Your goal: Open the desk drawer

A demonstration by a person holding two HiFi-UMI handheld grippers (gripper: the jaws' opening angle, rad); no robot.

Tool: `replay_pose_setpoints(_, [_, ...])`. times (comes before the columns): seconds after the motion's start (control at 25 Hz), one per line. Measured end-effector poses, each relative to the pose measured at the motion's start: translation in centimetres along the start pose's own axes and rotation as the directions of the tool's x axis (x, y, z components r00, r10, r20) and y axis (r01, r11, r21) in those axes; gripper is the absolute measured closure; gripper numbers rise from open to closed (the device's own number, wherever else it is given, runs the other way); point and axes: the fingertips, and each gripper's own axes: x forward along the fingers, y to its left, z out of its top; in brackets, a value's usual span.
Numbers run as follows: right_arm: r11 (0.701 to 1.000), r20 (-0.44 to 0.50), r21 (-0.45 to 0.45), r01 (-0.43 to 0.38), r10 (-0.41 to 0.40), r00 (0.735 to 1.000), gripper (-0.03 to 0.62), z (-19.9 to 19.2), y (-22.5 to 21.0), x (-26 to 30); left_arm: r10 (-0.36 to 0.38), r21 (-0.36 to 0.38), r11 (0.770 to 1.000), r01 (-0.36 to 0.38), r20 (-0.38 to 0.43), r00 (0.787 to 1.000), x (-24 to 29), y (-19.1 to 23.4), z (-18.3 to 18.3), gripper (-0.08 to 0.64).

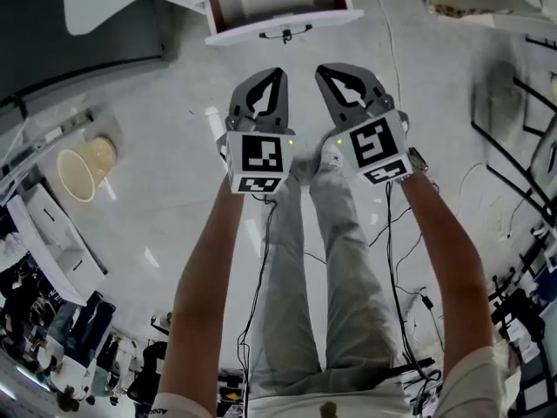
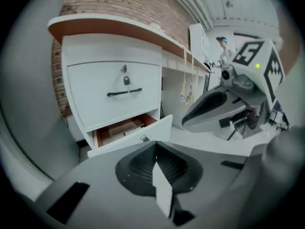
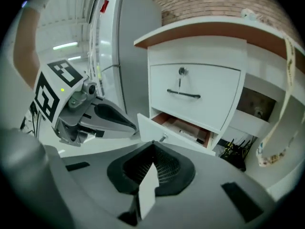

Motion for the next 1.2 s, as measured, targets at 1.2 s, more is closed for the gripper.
replay_pose_setpoints(1.2, [0.998, 0.436, 0.054, 0.04, -0.059, 0.898, 0.566, 32.0, 1.6, -36.6, 0.099, -0.253, 0.967, 0.012, 0.418, 0.903, -35.7, -0.5, 33.0, 0.553])
